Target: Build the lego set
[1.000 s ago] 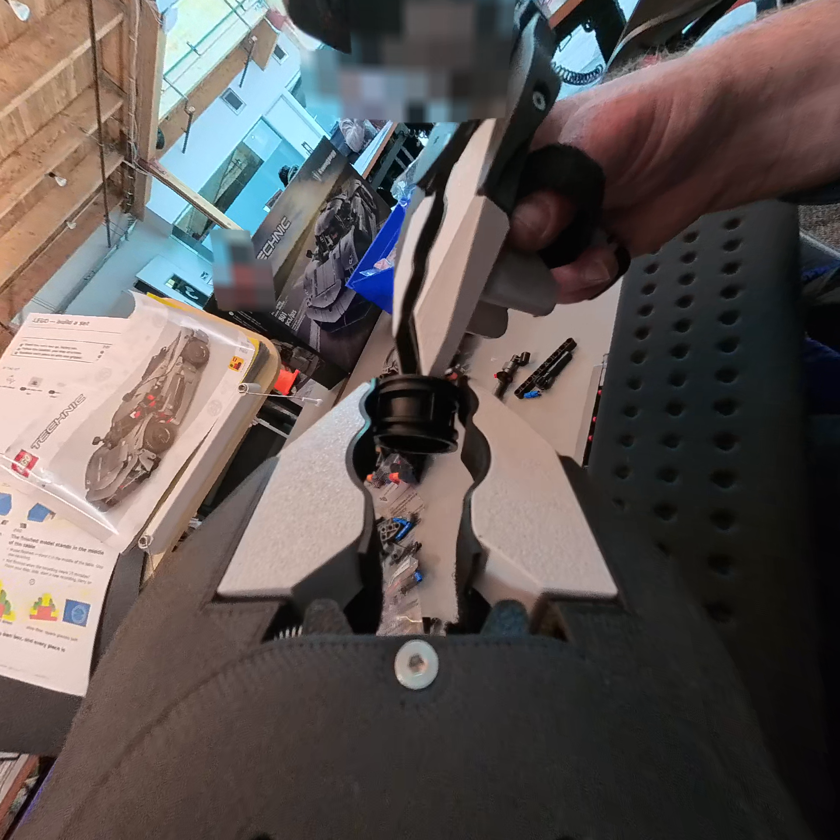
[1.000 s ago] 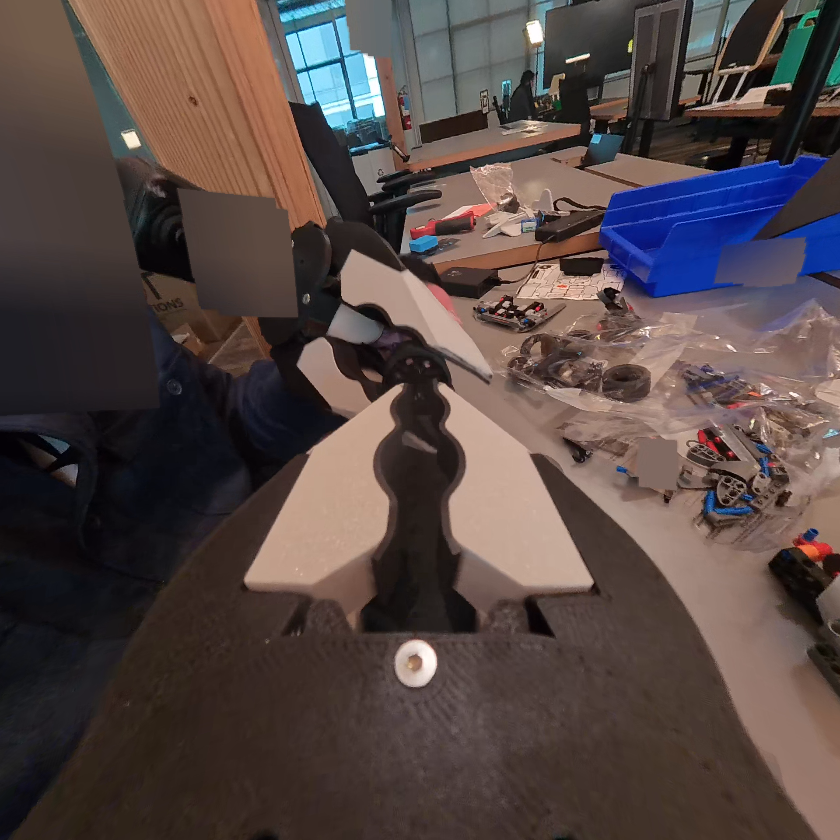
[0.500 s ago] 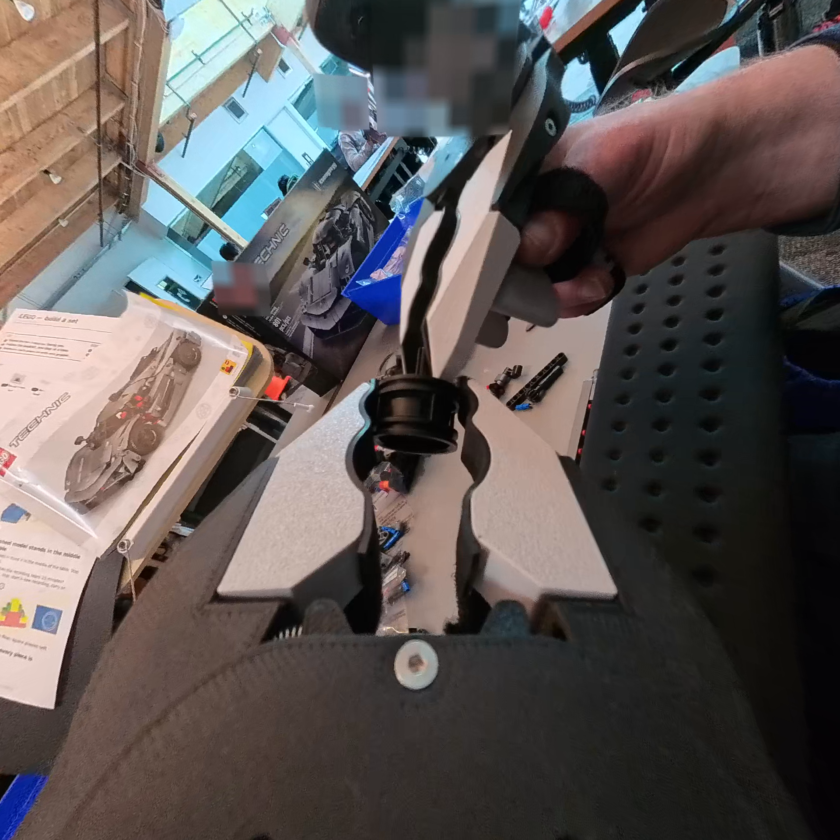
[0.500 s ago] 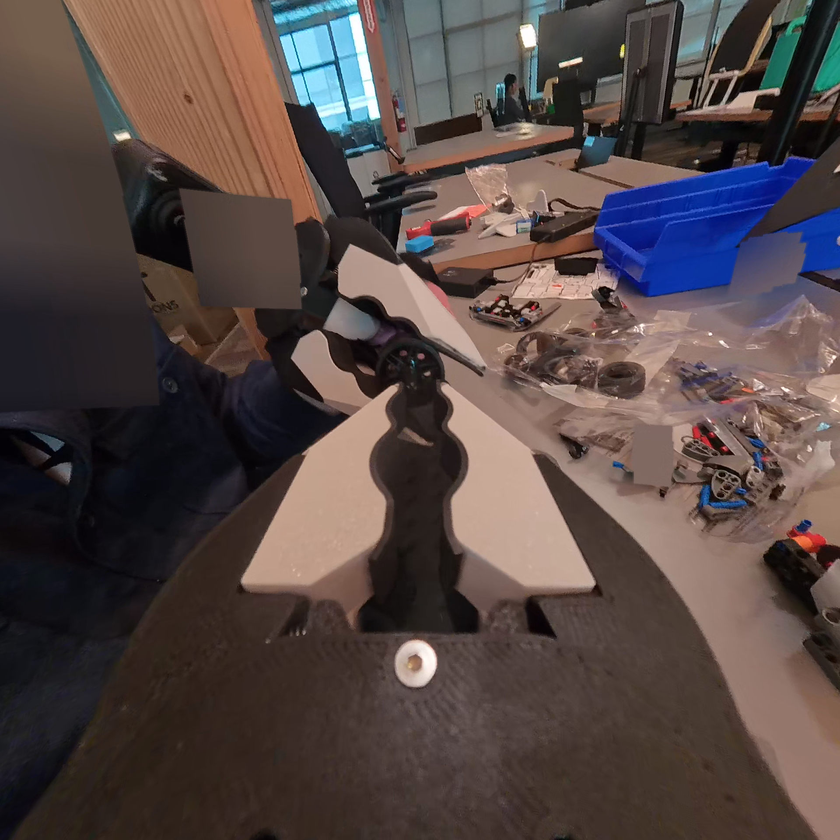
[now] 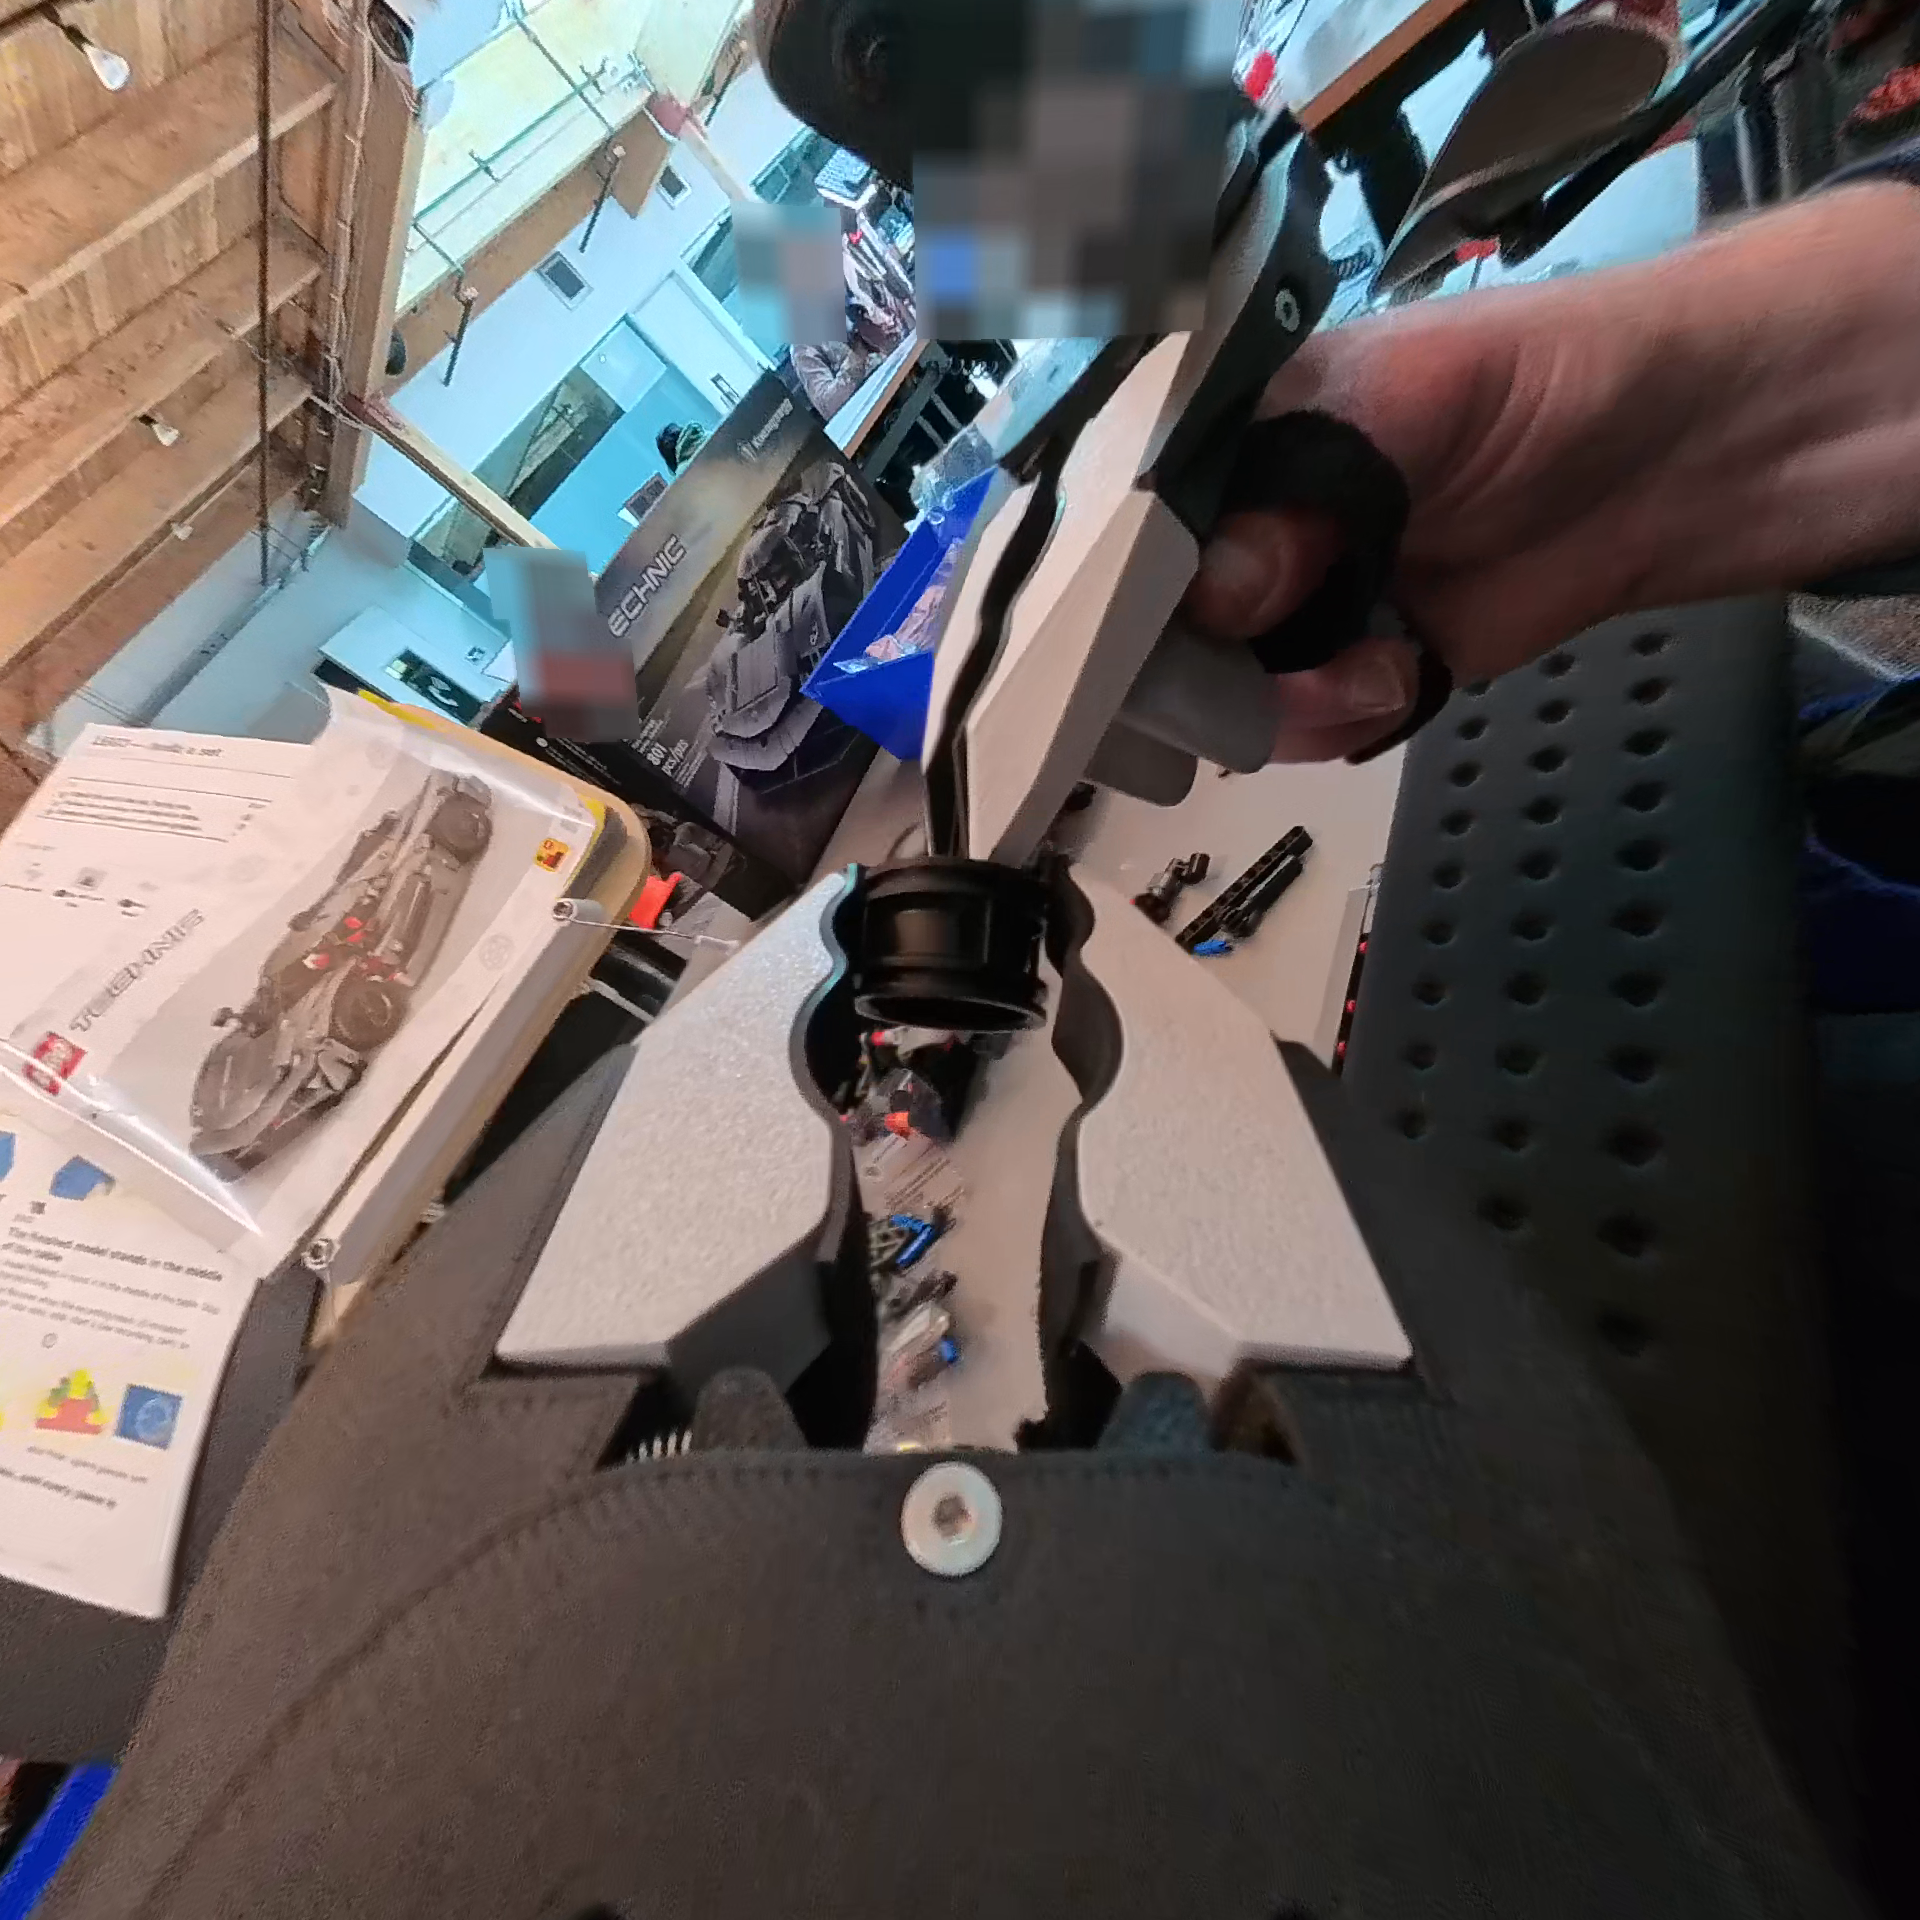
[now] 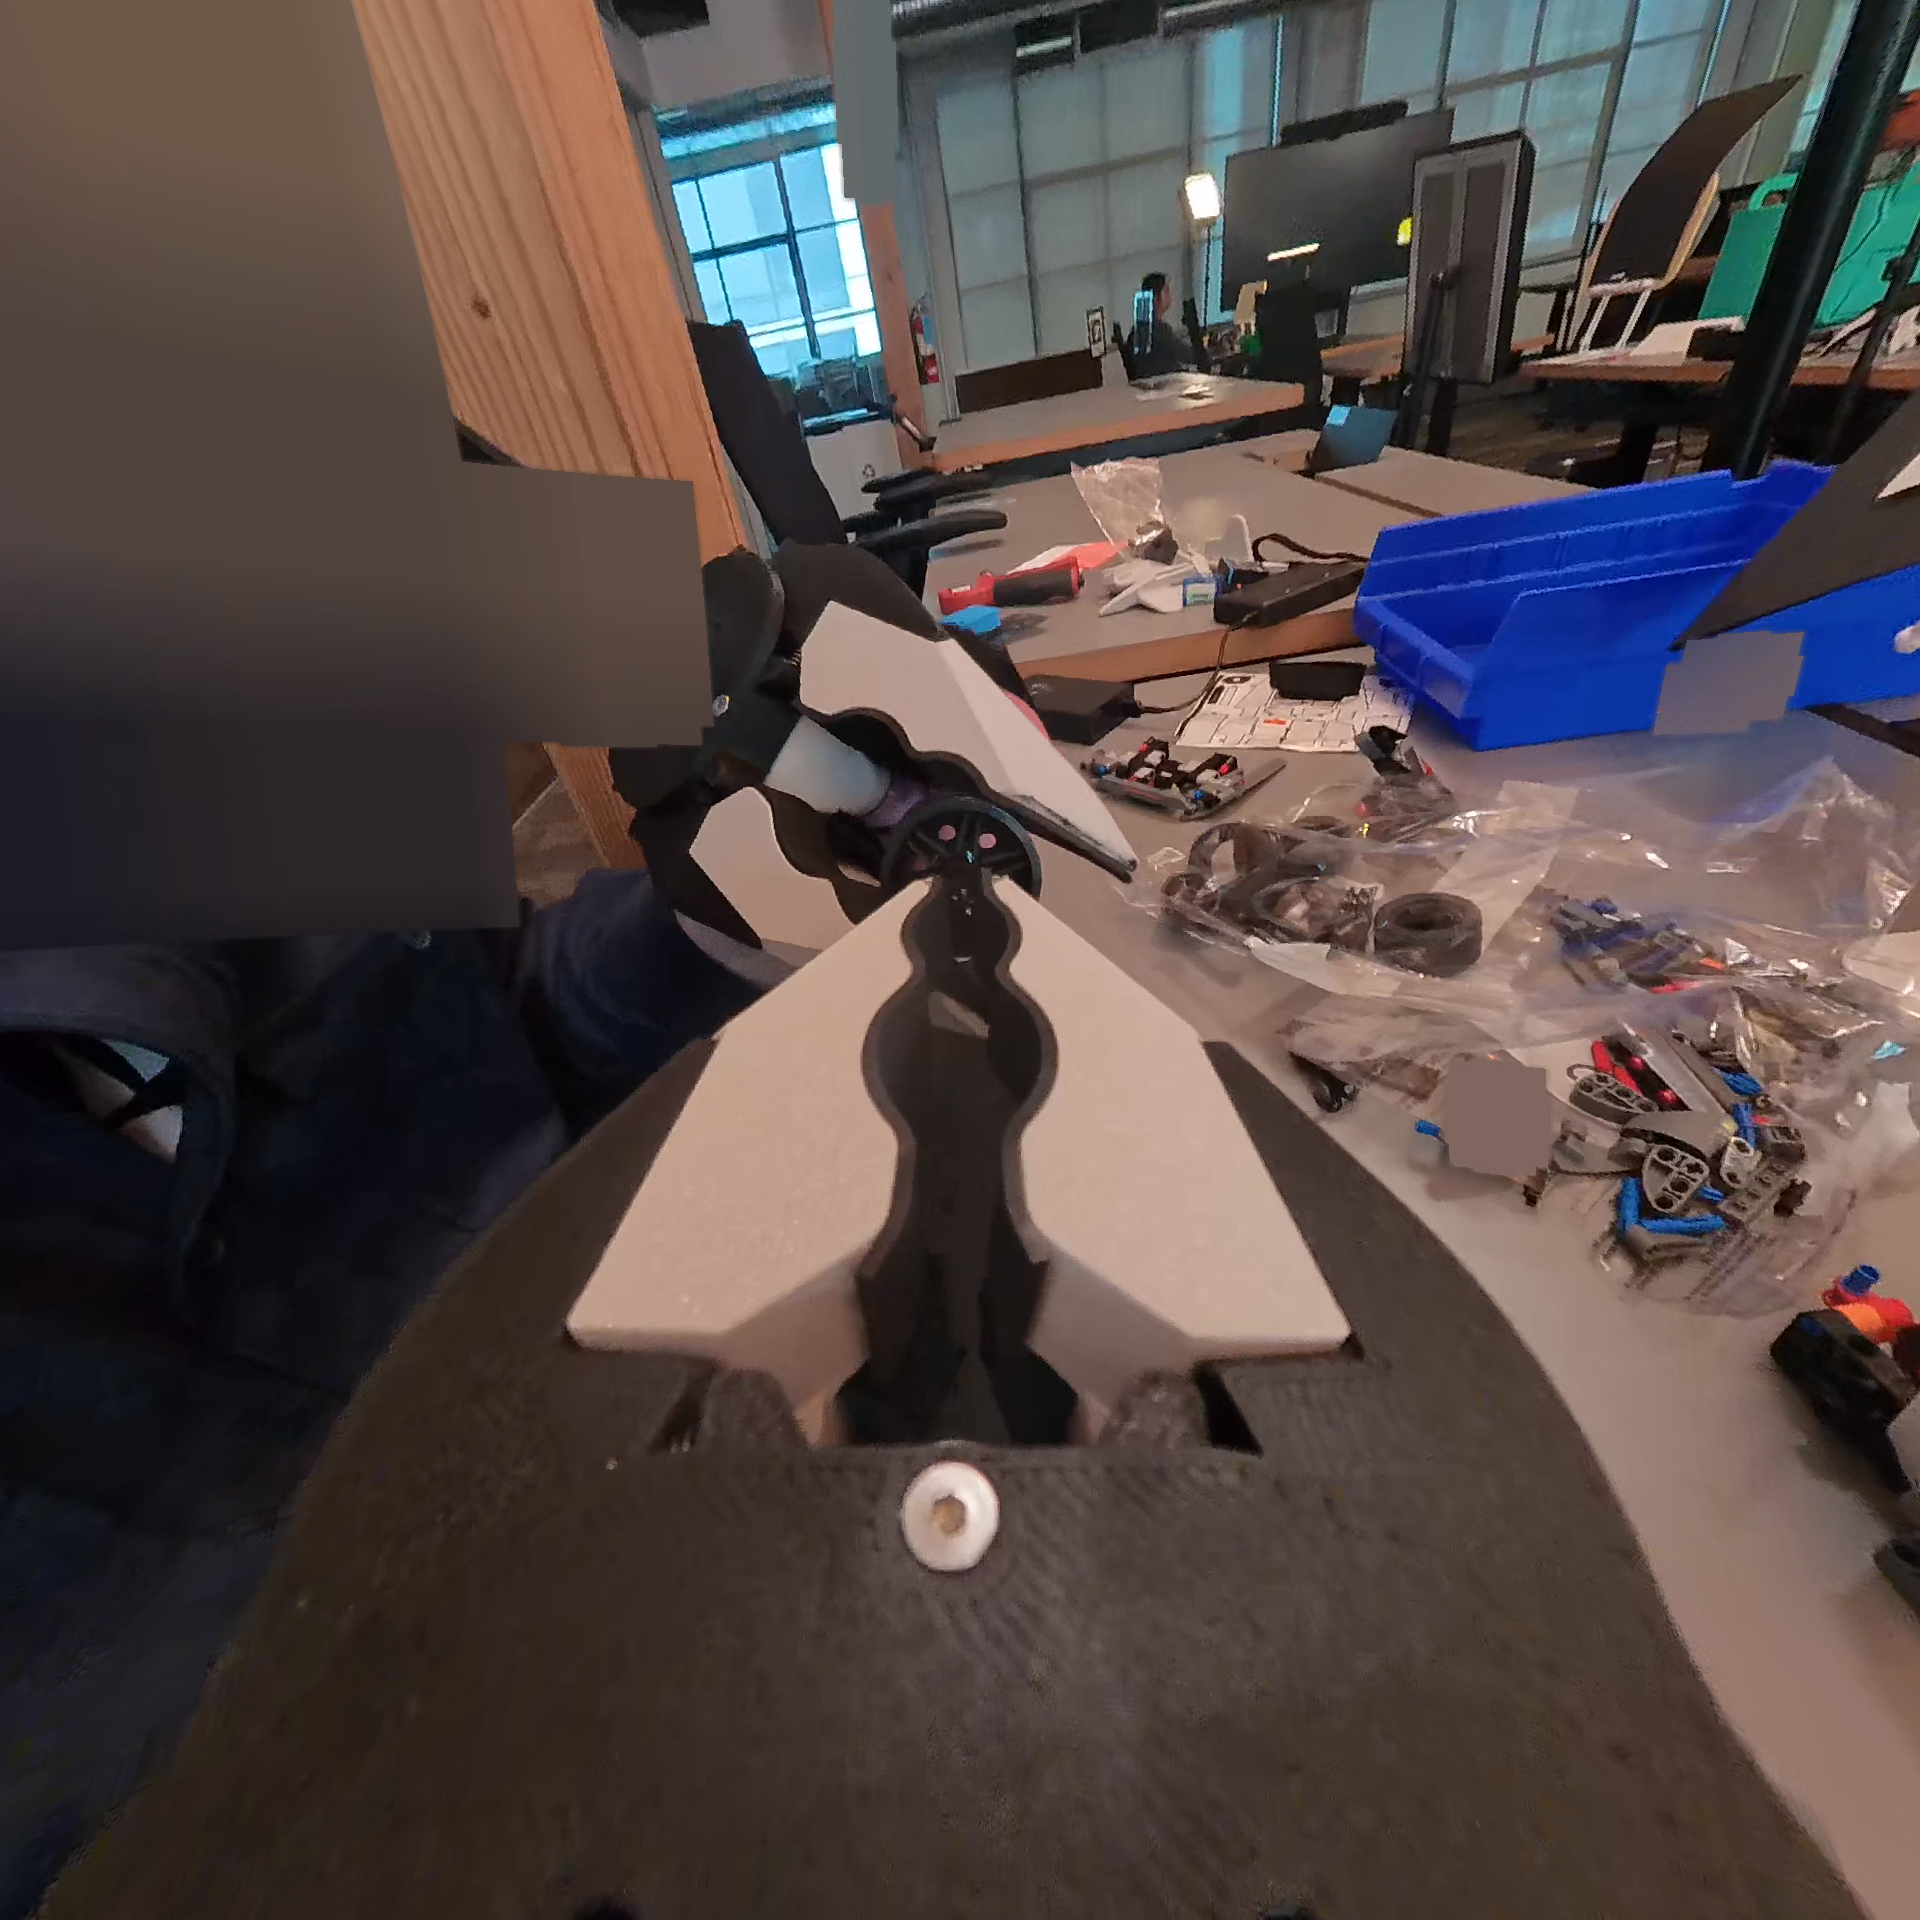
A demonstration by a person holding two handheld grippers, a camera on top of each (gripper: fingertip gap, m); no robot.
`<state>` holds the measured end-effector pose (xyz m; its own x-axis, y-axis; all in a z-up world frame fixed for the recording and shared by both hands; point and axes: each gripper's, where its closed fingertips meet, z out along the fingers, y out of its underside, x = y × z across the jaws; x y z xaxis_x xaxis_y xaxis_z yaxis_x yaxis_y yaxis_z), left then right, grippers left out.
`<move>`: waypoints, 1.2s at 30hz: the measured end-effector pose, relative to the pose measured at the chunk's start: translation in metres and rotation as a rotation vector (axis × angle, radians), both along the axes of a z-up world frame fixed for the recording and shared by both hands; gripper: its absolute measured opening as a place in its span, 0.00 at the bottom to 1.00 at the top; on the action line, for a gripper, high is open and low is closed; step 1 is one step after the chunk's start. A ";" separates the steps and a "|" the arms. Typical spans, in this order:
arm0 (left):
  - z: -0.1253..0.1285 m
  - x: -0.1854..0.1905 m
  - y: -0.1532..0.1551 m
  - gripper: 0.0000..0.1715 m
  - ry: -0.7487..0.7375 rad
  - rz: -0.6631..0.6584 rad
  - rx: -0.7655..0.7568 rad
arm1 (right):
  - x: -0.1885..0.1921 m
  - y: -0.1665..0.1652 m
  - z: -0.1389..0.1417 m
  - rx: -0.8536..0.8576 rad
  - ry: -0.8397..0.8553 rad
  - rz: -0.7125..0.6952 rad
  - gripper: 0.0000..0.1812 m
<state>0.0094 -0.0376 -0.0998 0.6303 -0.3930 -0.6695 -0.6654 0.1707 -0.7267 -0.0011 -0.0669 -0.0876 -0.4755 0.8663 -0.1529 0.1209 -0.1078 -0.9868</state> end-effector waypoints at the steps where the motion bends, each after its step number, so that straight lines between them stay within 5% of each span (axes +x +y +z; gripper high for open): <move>1: 0.001 0.000 -0.001 0.18 0.018 0.002 0.005 | 0.000 -0.001 0.002 0.006 0.010 -0.002 0.01; 10: 0.001 0.000 -0.011 0.18 0.180 0.009 0.011 | 0.005 -0.011 0.001 0.019 -0.018 0.031 0.00; 16: -0.006 0.005 -0.021 0.18 0.158 -0.050 -0.048 | 0.012 -0.018 -0.006 0.026 -0.028 0.055 0.00; 18: -0.012 0.003 -0.021 0.18 0.149 -0.038 -0.065 | 0.020 -0.008 -0.001 -0.009 0.009 0.037 0.00; 20: -0.015 -0.050 -0.015 0.18 0.133 0.129 -0.097 | 0.051 0.039 0.031 -0.161 0.134 -0.045 0.00; 22: -0.005 -0.050 -0.024 0.18 -0.036 0.022 -0.124 | 0.045 0.046 -0.005 -0.074 -0.040 -0.077 0.00; 25: -0.028 -0.027 -0.012 0.18 0.124 0.042 -0.170 | 0.024 0.027 -0.034 0.021 -0.128 -0.038 0.00; 28: -0.040 -0.024 -0.002 0.18 -0.094 0.027 -0.291 | 0.010 0.019 -0.028 0.154 -0.048 -0.093 0.02; 32: -0.021 -0.021 0.009 0.18 -0.558 -0.051 -0.340 | -0.010 0.025 -0.040 0.395 -0.057 -0.244 0.23; 36: -0.014 -0.015 0.018 0.18 -0.886 -0.172 -0.413 | -0.026 0.028 -0.032 0.591 0.008 -0.401 0.24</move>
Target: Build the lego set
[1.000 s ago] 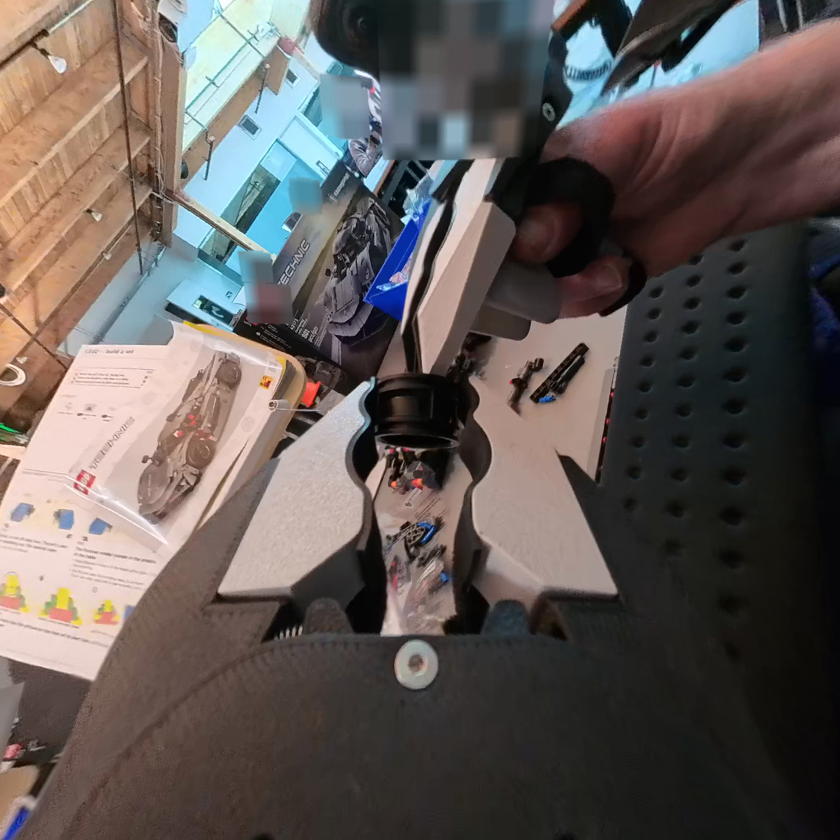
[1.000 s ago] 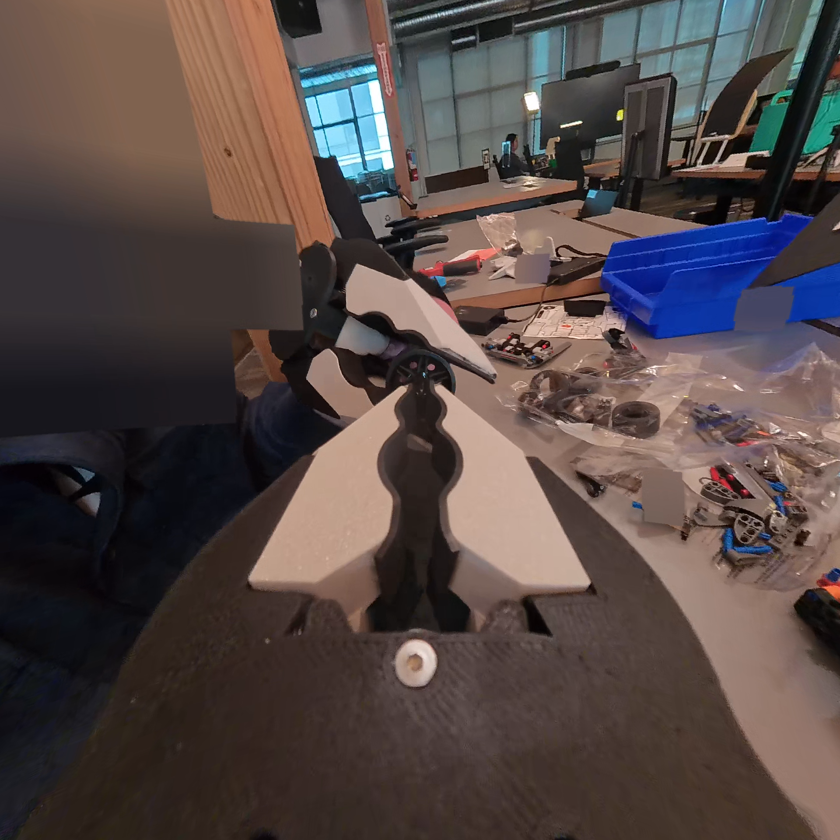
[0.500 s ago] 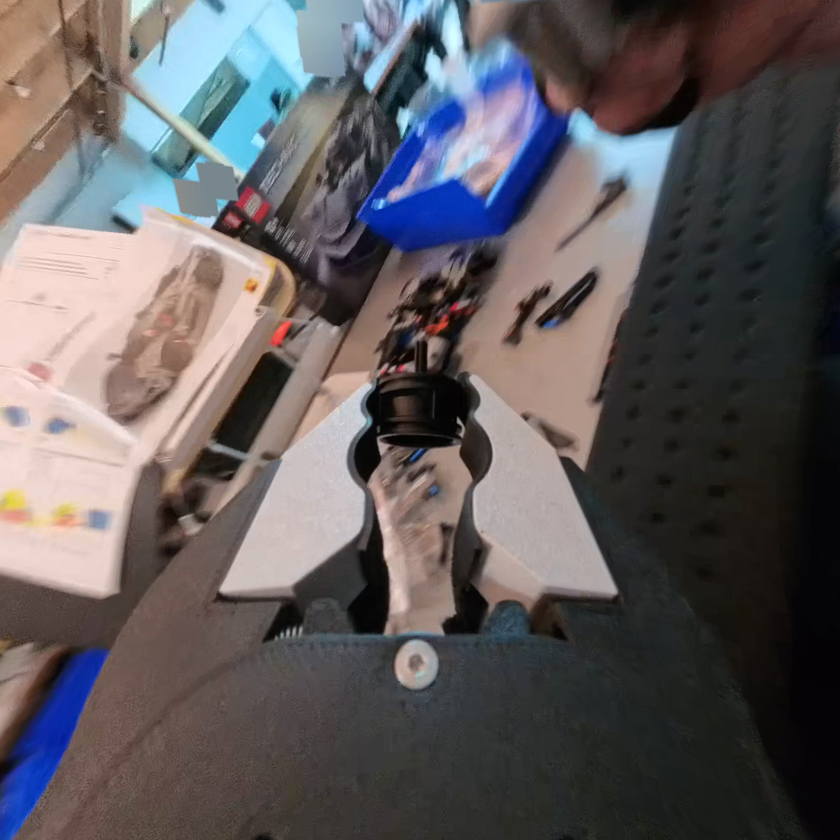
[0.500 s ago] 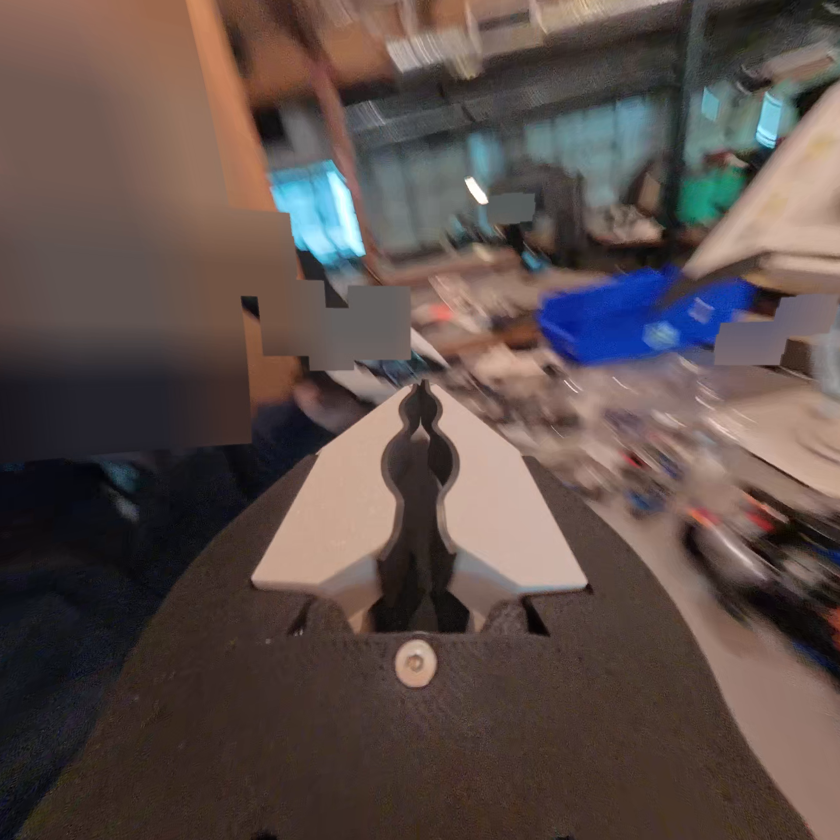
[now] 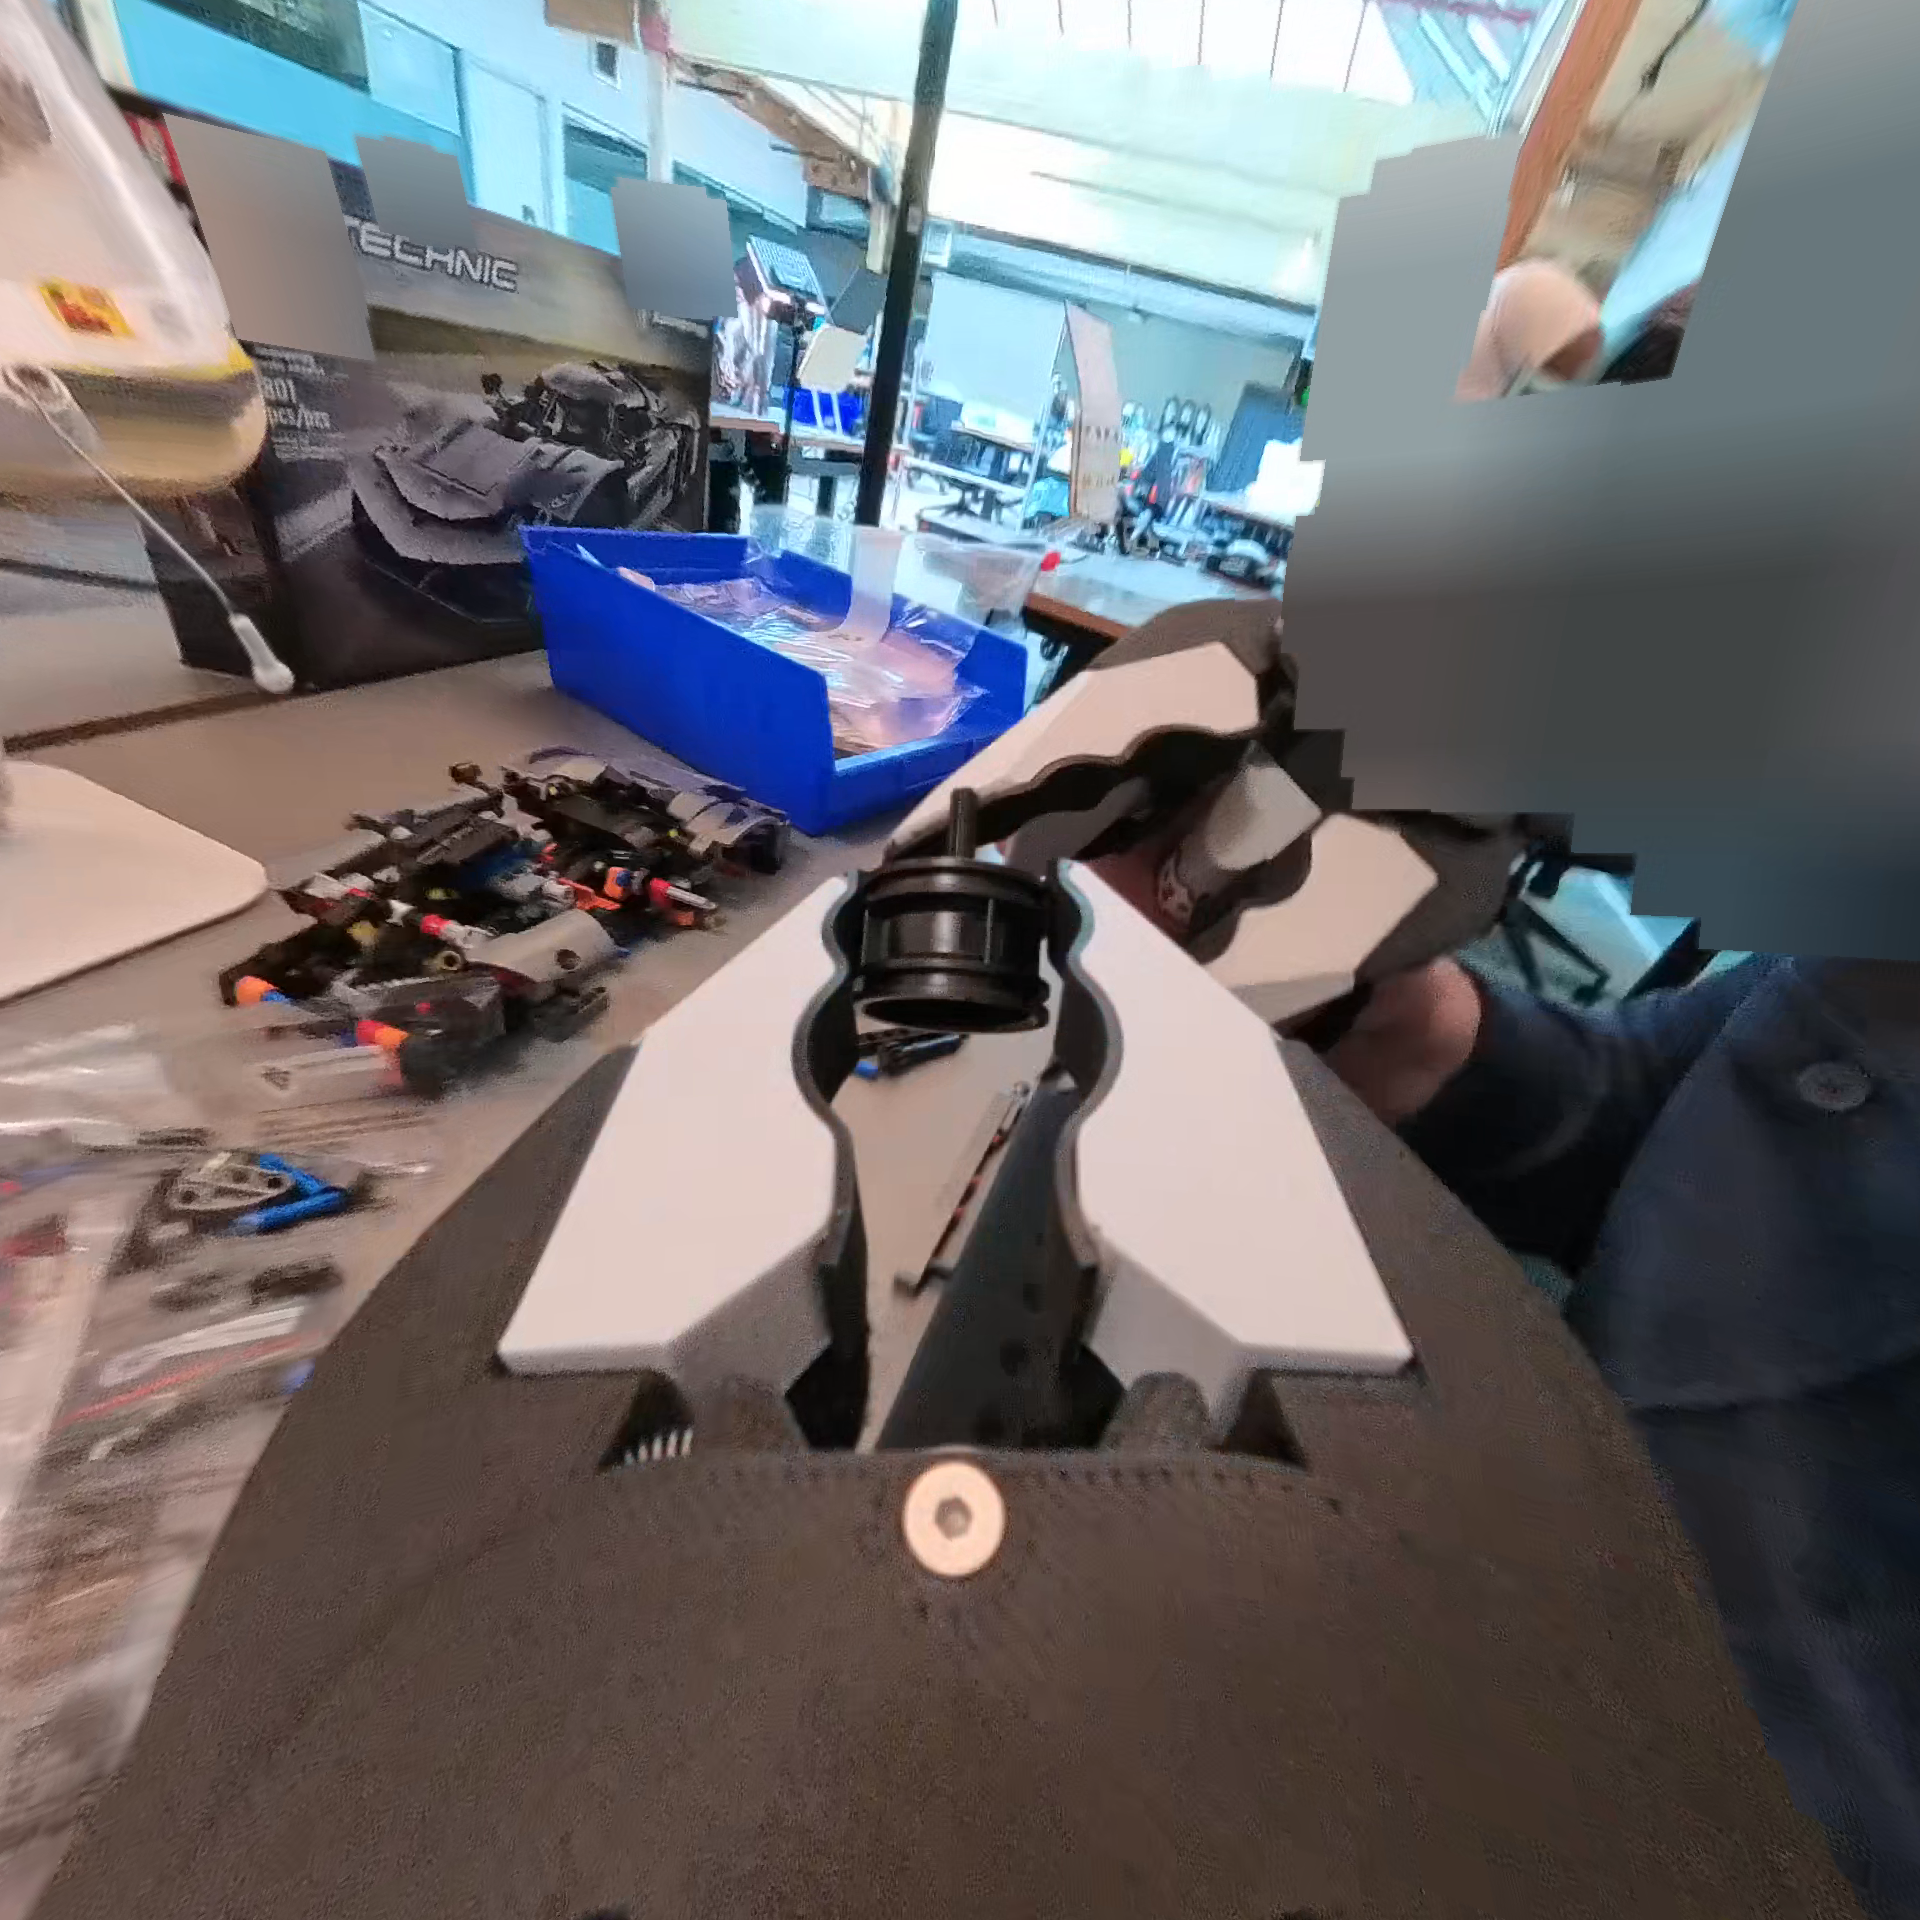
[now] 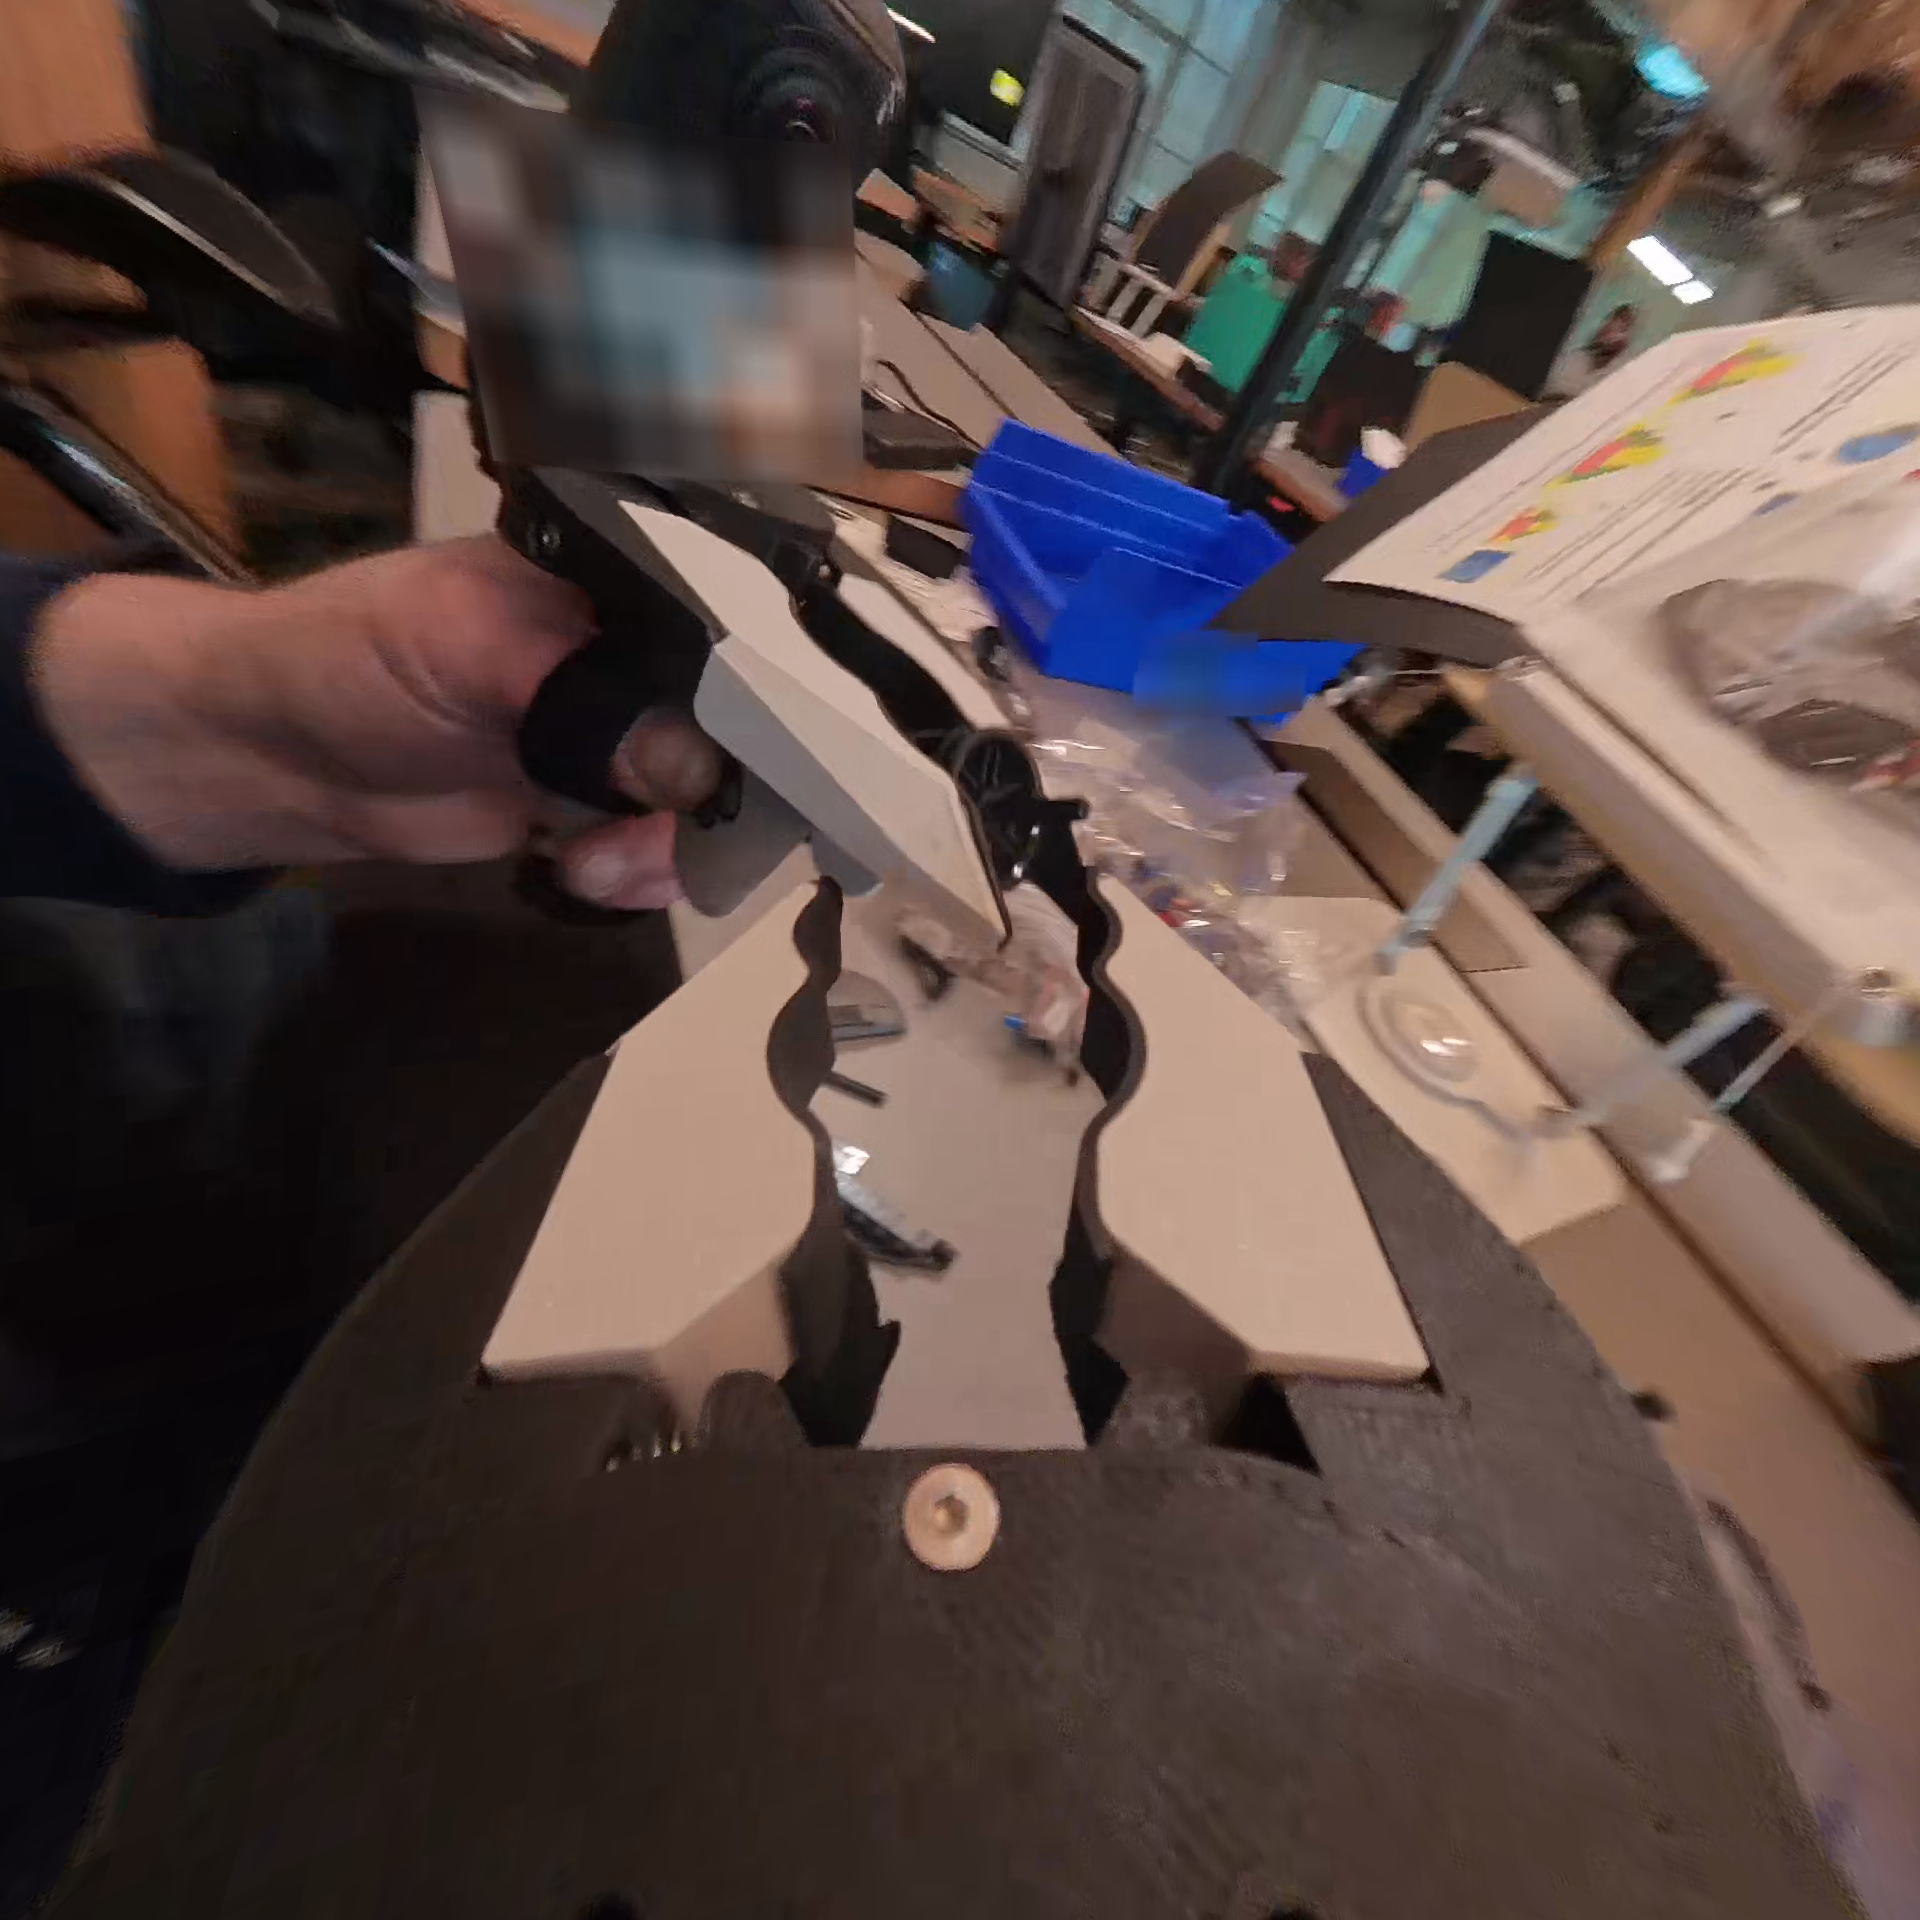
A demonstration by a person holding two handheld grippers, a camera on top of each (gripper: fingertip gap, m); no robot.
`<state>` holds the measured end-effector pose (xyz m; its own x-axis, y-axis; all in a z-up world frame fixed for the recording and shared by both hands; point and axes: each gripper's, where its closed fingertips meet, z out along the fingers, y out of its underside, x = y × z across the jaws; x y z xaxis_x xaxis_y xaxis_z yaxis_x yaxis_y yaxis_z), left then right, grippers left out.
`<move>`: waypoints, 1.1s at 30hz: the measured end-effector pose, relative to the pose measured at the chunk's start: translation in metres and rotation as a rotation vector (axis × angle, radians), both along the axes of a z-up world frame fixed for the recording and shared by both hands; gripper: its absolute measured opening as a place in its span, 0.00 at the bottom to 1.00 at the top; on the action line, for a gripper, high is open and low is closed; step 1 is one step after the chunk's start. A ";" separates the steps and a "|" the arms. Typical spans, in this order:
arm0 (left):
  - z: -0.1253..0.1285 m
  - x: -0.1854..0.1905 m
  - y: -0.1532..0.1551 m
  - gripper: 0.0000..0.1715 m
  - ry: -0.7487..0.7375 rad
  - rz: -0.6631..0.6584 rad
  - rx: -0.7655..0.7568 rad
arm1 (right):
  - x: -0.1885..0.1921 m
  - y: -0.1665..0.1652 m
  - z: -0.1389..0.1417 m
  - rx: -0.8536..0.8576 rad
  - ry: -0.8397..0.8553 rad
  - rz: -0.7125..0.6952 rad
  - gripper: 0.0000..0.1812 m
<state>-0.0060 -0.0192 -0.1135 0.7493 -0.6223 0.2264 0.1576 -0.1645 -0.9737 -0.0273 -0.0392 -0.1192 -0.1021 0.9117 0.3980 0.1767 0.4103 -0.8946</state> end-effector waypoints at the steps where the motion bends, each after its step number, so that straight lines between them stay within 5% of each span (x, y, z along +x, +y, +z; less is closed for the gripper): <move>1: -0.001 0.003 0.002 0.18 -0.036 -0.006 -0.006 | -0.002 0.000 0.001 0.047 0.012 -0.019 0.22; 7: -0.001 0.009 0.001 0.19 -0.272 -0.135 -0.087 | -0.003 0.000 -0.001 0.185 0.002 -0.039 0.13; 12: 0.007 0.001 -0.005 0.24 -0.343 -0.182 -0.064 | 0.003 -0.008 -0.004 -0.026 -0.066 0.115 0.13; 16: 0.005 0.002 -0.007 0.13 -0.353 -0.225 -0.091 | 0.005 -0.007 -0.009 -0.182 -0.128 0.183 0.13; 24: -0.001 -0.006 0.007 0.11 -0.603 -0.230 -0.221 | 0.000 0.009 -0.019 -0.141 -0.091 0.089 0.11; 29: -0.007 -0.010 0.011 0.12 -0.752 -0.264 -0.260 | 0.001 0.009 -0.021 -0.412 -0.125 0.170 0.11; 33: -0.005 -0.021 0.010 0.14 -0.654 -0.165 -0.176 | 0.006 0.014 -0.010 -0.675 -0.082 0.263 0.11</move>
